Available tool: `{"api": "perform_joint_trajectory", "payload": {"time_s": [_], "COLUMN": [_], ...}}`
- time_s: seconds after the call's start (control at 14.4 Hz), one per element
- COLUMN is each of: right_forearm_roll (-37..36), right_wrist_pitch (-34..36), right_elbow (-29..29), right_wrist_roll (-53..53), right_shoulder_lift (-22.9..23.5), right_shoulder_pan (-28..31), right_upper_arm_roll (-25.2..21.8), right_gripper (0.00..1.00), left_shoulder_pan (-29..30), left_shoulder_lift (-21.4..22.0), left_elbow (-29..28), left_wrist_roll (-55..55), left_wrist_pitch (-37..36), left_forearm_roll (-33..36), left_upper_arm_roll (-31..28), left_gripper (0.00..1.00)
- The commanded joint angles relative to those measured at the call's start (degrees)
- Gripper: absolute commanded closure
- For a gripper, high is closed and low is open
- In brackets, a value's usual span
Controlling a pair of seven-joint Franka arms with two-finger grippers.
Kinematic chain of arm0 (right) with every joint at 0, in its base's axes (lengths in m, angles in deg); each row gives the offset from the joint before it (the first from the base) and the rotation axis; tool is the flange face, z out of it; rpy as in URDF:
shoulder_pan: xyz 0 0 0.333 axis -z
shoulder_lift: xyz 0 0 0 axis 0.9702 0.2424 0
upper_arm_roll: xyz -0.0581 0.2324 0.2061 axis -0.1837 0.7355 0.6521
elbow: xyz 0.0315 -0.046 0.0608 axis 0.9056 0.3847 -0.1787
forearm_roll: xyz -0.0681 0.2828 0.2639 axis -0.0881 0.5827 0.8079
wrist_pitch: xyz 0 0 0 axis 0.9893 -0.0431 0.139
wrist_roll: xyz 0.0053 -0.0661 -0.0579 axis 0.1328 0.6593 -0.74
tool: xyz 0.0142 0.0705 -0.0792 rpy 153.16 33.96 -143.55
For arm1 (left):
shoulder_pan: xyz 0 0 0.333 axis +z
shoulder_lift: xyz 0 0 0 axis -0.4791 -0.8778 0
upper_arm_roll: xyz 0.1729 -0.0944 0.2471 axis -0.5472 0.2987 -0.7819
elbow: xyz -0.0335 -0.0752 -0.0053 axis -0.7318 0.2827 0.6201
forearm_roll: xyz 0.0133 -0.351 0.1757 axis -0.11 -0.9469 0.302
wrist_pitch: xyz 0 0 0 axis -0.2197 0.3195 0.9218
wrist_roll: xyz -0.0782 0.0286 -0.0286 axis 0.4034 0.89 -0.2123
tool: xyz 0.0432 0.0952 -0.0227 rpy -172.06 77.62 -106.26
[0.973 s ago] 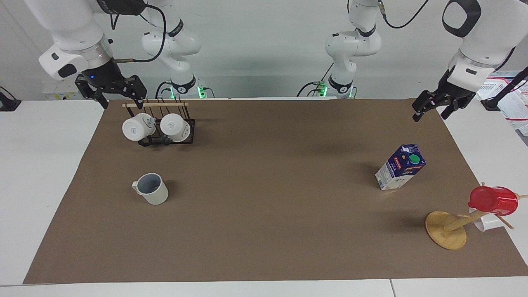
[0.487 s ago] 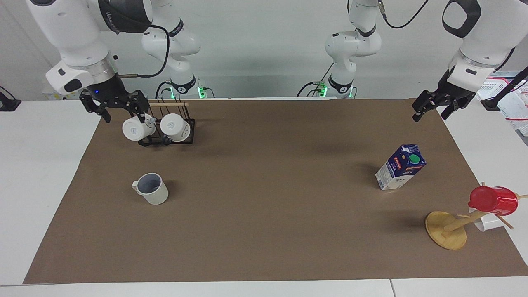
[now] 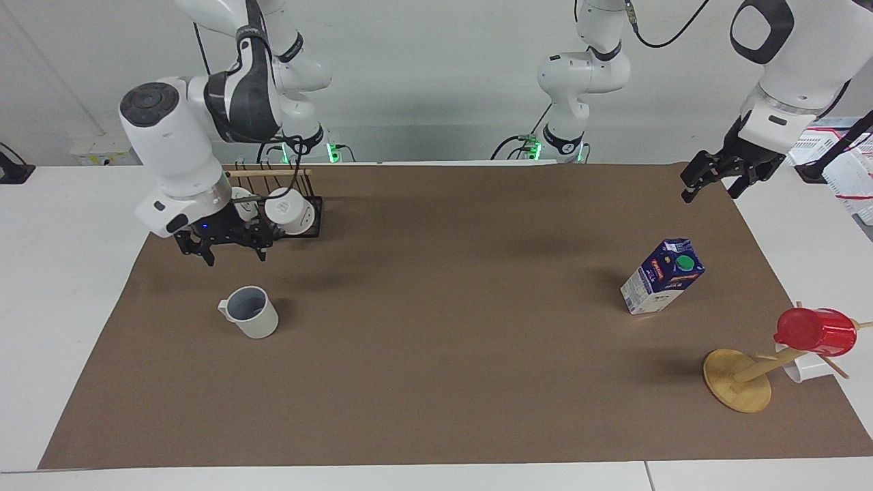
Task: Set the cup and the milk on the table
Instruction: 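Reach the right gripper down to the white mug's rim, then grasp the white mug with the right gripper while the left gripper grasps the milk carton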
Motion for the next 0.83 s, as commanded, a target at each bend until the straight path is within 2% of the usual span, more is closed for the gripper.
{"api": "perform_joint_trajectory", "payload": {"time_s": [0.0, 0.14, 0.28, 0.42, 0.63, 0.7, 0.76], "right_forearm_roll": [0.1, 0.1, 0.2, 0.2, 0.2, 0.2, 0.2], "right_wrist_pitch": [-6.8, -9.2, -13.7, -14.2, -15.9, -17.6, -18.3], "right_elbow": [1.8, 2.4, 6.5, 7.3, 8.2, 9.4, 10.2], "right_wrist_roll": [-1.8, -4.2, -7.2, -7.3, -7.4, -7.4, -7.5], "right_shoulder_lift": [2.6, 4.6, 4.7, 5.2, 6.1, 6.2, 6.2], "right_shoulder_pan": [-1.2, -1.2, -0.6, -0.4, -0.2, -0.2, -0.2], "right_upper_arm_roll": [0.2, 0.2, 0.2, 0.2, 0.2, 0.2, 0.2], "right_gripper": [0.00, 0.00, 0.00, 0.00, 0.02, 0.18, 0.52], "left_shoulder_pan": [0.1, 0.0, 0.0, -0.1, -0.3, -0.3, -0.3], "left_shoulder_lift": [2.2, 2.0, 1.6, 1.0, 0.6, 0.5, 0.1], "left_elbow": [-2.9, -2.9, -3.1, -3.3, -8.2, -9.5, -10.4], "left_wrist_roll": [0.4, 0.2, 0.2, -0.1, -0.3, -0.3, -0.3], "left_wrist_pitch": [2.0, 2.1, 2.7, 4.3, 10.3, 11.9, 13.4], "left_forearm_roll": [0.9, 0.9, 0.9, 0.9, 0.9, 0.9, 0.9], "left_upper_arm_roll": [0.2, 0.2, 0.2, 0.3, 0.3, 0.3, 0.3], "left_gripper": [0.00, 0.00, 0.00, 0.00, 0.00, 0.00, 0.00]}}
